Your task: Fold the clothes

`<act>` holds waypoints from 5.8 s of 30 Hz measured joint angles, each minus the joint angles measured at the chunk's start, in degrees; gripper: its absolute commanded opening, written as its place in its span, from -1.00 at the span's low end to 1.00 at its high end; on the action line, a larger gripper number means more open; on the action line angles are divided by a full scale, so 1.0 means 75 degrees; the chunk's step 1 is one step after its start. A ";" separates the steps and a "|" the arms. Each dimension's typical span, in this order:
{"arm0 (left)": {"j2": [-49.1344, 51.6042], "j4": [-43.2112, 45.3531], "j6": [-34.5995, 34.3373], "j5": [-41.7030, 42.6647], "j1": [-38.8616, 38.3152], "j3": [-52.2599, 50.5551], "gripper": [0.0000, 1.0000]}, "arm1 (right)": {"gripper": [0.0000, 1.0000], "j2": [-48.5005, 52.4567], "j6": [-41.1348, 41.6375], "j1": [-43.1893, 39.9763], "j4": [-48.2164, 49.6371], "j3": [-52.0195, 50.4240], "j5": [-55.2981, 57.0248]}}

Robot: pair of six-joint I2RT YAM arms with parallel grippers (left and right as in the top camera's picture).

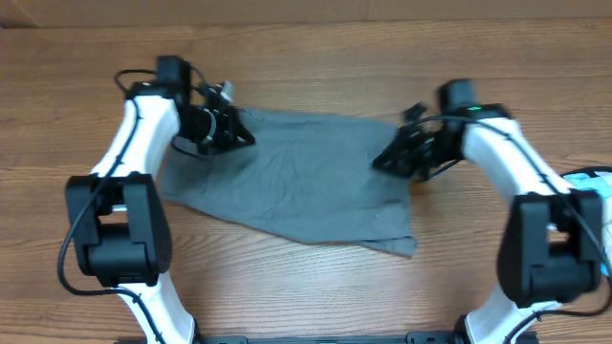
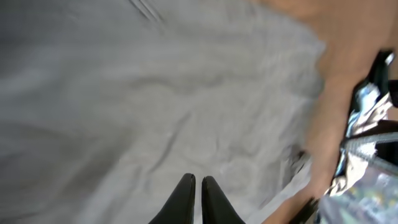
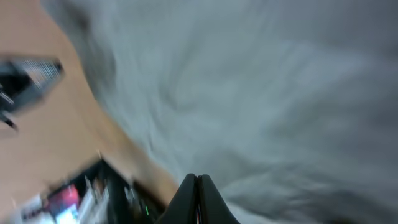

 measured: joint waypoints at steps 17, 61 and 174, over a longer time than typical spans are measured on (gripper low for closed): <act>-0.0009 0.0303 0.0020 -0.1737 -0.0157 -0.1900 -0.75 | -0.73 0.1396 -0.0131 0.0895 -0.0775 -0.0367 0.1556; -0.1297 -0.1134 0.0364 -0.0618 0.1600 -0.0388 -0.11 | 0.20 -0.0629 -0.0662 -0.1037 -0.1944 -0.0691 0.2634; 0.1609 -0.5700 0.0667 -0.4124 0.2836 0.5272 -0.92 | -0.25 -0.1614 -0.0539 0.0038 0.0373 -0.2206 0.2460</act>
